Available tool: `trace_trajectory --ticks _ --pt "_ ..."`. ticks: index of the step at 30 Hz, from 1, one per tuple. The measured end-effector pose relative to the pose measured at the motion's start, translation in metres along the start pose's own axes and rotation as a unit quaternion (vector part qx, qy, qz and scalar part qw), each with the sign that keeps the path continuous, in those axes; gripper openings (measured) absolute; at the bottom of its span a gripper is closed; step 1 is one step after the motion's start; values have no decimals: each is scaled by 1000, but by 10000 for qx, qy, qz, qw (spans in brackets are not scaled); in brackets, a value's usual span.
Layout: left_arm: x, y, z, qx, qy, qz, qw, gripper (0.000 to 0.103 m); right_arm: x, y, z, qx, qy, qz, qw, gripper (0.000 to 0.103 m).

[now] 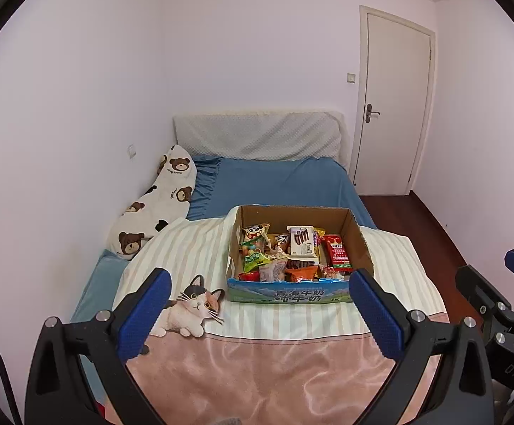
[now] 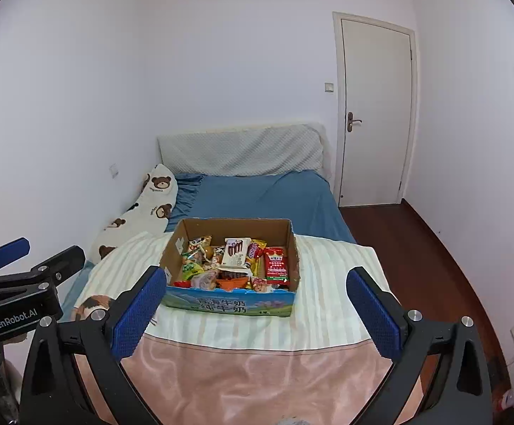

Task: Organize snacks

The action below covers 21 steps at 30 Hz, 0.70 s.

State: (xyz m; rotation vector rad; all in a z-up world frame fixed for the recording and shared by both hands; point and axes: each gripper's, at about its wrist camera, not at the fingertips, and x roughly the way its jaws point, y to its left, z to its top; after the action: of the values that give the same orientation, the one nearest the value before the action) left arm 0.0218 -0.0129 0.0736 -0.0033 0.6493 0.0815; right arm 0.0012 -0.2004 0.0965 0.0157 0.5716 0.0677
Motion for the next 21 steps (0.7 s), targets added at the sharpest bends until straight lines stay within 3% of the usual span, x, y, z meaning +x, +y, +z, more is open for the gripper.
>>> trace_trajectory --ticks 11,21 --pt "46 -13 4 22 228 146 9996 103 35 -9 5 -85 98 -44 9999 103" --pt "106 -27 9 79 617 207 9978 103 109 -29 6 126 615 -145 9979 103"
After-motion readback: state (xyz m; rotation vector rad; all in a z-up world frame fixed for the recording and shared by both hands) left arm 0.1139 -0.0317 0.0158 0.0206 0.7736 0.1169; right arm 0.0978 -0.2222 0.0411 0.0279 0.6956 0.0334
